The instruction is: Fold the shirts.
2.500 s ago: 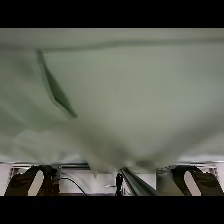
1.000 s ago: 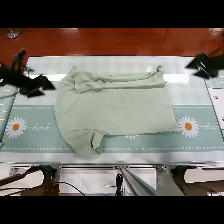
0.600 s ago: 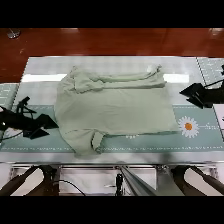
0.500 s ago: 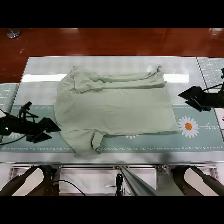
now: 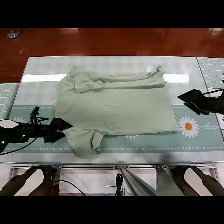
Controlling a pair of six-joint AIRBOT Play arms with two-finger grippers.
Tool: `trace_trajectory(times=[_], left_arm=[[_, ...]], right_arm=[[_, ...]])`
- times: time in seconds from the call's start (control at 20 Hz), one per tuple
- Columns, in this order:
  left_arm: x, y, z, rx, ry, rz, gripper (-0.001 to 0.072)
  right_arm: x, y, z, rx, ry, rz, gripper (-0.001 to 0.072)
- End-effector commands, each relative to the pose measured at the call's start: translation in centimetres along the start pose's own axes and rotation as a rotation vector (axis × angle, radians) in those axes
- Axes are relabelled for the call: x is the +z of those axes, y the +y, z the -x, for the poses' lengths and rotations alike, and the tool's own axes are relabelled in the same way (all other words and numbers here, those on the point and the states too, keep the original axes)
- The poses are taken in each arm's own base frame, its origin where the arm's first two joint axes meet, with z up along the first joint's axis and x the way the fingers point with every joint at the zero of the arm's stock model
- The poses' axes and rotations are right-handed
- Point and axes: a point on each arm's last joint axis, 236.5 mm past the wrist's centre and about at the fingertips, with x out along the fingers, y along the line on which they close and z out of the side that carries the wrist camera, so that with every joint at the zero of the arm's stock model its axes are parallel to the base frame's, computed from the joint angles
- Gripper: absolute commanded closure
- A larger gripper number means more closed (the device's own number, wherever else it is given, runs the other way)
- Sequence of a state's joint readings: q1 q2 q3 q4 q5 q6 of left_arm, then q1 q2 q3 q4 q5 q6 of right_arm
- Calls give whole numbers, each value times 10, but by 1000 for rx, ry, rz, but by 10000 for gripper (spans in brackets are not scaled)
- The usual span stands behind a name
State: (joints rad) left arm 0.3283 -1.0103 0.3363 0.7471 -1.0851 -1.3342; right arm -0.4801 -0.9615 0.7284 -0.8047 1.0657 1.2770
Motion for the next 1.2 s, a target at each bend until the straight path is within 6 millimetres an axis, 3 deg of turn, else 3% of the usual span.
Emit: trace_trajectory(times=[0.0, 0.05, 0.15, 0.25, 0.45, 0.55, 0.7, 0.85, 1.0, 1.15], left_arm=[[2, -11, -12, -5, -31, -99, 390], [-2, -12, -13, -8, -15, -142, 679], [-2, -15, -11, -14, -17, -159, 685], [2, -20, -7, -21, -32, -173, 685], [6, -25, -5, -30, -48, -178, 686], [7, -26, -5, -35, -55, -174, 685], [7, -27, -5, -39, -55, -171, 685], [7, -27, -5, -39, -54, -172, 685], [10, -27, -5, -36, -66, -164, 685], [10, -26, -6, -34, -65, -163, 685]], right_arm=[[28, -45, 20, -130, -112, -86, 92], [27, -74, 31, -210, -114, -132, 92], [-7, -127, 50, -383, -10, -215, 92], [-44, -139, 47, -406, 101, -271, 92], [-103, -121, 15, -327, 315, -302, 92], [-112, -111, -1, -307, 368, -263, 83], [-125, -110, -18, -305, 452, -253, 83], [-121, -108, -30, -267, 461, -254, 83], [-103, -87, -46, -151, 405, -263, 84], [-104, -80, -61, -139, 410, -238, 84]])
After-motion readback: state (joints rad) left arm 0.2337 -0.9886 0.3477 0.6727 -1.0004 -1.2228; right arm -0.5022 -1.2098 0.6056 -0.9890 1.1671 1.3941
